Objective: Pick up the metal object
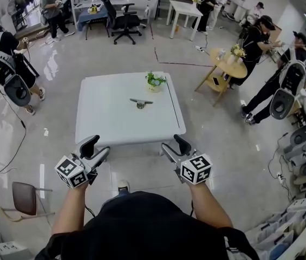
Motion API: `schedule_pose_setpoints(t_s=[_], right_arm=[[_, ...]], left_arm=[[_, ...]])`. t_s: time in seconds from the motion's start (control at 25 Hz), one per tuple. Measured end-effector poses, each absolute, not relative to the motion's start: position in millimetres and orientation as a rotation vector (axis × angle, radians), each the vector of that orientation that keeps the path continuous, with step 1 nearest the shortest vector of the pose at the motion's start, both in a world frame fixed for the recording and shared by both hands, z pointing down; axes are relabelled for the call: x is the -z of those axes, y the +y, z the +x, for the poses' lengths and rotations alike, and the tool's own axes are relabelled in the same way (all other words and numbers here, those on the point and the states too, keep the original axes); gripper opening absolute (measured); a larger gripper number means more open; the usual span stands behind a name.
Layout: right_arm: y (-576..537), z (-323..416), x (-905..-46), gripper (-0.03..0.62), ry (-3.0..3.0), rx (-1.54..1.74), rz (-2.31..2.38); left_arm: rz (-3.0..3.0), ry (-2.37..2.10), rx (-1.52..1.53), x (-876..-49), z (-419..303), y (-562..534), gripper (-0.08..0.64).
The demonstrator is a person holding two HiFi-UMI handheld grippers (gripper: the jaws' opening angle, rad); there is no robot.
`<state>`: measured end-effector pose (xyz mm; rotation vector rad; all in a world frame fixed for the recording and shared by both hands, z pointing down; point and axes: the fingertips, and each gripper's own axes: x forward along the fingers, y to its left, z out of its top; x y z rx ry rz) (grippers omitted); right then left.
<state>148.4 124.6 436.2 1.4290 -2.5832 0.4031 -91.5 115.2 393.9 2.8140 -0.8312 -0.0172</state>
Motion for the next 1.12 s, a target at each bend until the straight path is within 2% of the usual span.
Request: schedule_pose_setpoints(t_s=[1.12], right_arm=[[33.6, 102.6, -450.3, 0.308, -2.478, -0.406, 1.507]], left_arm=[[2.816, -0.686, 0.013, -416.1, -133.0, -0.8, 0.246]])
